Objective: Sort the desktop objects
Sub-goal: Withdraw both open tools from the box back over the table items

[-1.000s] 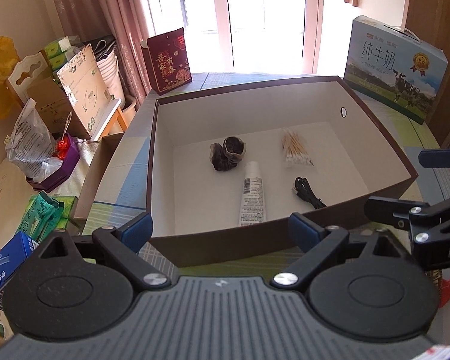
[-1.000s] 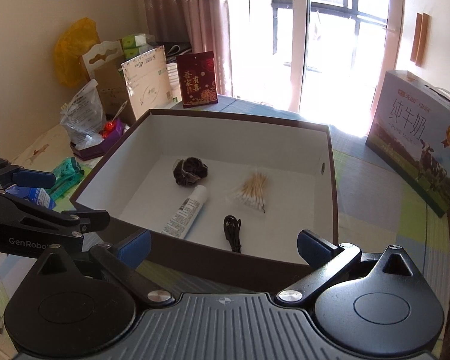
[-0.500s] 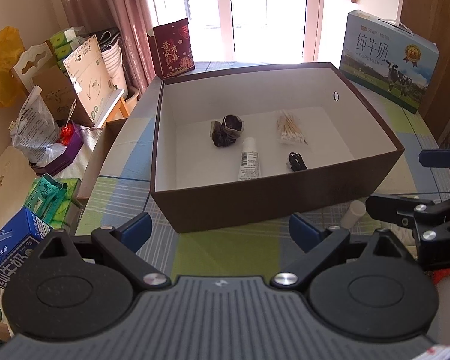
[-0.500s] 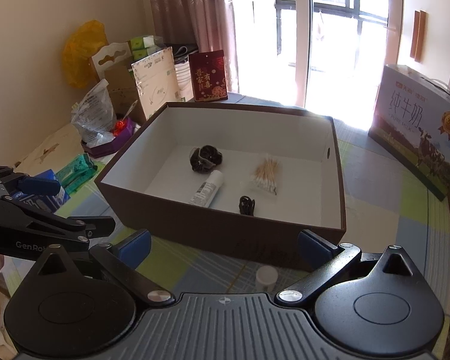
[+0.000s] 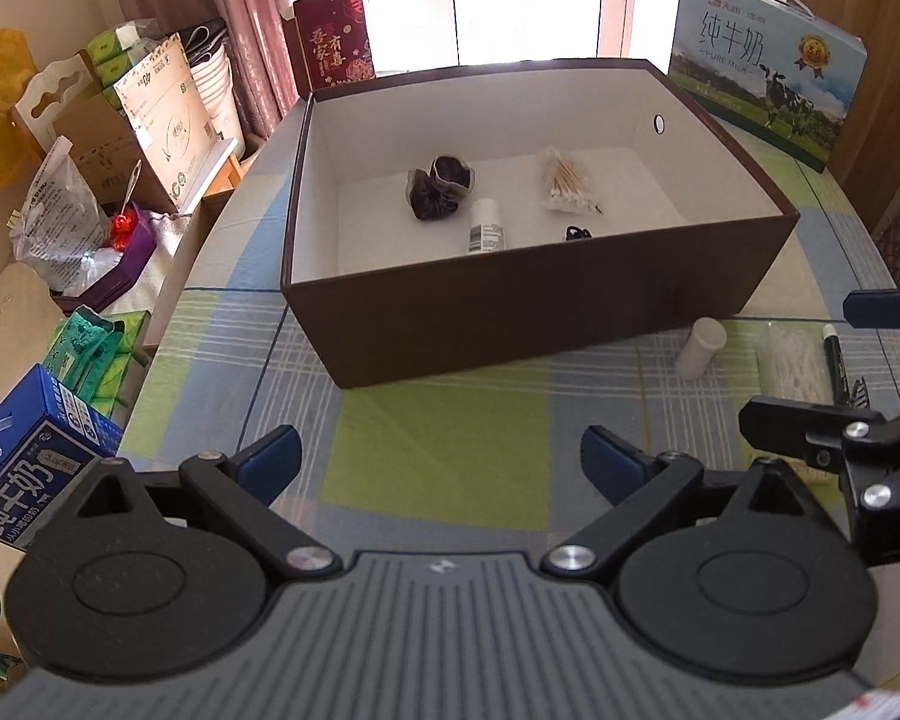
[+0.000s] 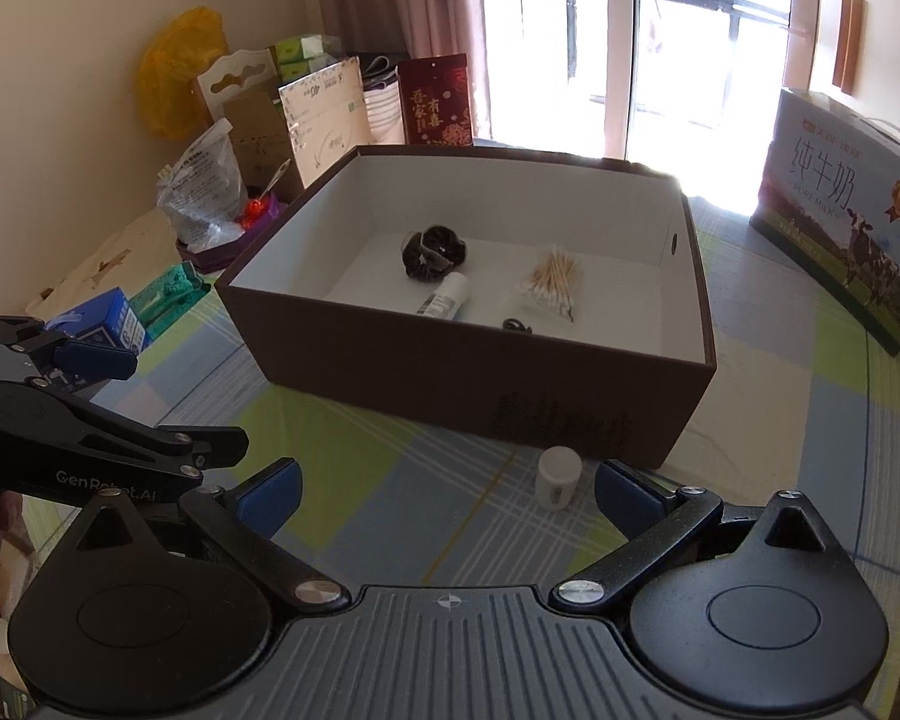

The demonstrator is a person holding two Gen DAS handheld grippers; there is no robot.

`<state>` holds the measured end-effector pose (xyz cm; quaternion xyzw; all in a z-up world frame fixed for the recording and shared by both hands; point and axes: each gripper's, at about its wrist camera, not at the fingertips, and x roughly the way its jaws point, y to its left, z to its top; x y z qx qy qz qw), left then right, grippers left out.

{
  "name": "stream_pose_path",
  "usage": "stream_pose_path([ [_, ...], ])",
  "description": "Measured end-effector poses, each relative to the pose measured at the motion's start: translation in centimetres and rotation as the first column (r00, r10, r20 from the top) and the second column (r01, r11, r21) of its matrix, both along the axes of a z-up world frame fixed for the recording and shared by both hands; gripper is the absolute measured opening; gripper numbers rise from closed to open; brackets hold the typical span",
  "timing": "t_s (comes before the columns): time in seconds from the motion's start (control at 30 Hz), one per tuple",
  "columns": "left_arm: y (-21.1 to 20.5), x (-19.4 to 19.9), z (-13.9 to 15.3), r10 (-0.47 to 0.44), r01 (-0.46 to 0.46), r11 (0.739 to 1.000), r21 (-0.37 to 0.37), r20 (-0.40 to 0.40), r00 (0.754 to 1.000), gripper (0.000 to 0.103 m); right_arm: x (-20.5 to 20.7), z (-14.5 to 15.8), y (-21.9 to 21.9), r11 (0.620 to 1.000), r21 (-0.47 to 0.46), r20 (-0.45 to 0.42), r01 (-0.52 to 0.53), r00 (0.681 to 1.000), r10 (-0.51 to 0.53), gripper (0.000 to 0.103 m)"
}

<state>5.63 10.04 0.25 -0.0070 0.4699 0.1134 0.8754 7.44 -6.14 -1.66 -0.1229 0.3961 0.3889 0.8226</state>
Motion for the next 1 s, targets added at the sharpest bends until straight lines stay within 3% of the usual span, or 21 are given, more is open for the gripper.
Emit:
stream_pose_path([
  [0.47, -1.0, -1.5, -2.6, -0.035, 0.034, 0.999, -0.016, -0.072, 0.997, 0.098, -2.8, -2.8, -1.7, 0.998, -0.065, -0.067, -0.003, 0.998, -0.002, 0.101],
  [1.0, -2.0, -1.8, -4.1, -0.065, 0.064, 0.998, -0.020, -0.114, 0.991, 0.098, -4.4, -3.8, -3.9, 0.998, -0.050, -0.159, 0.027, 0.987, -0.035, 0.101],
])
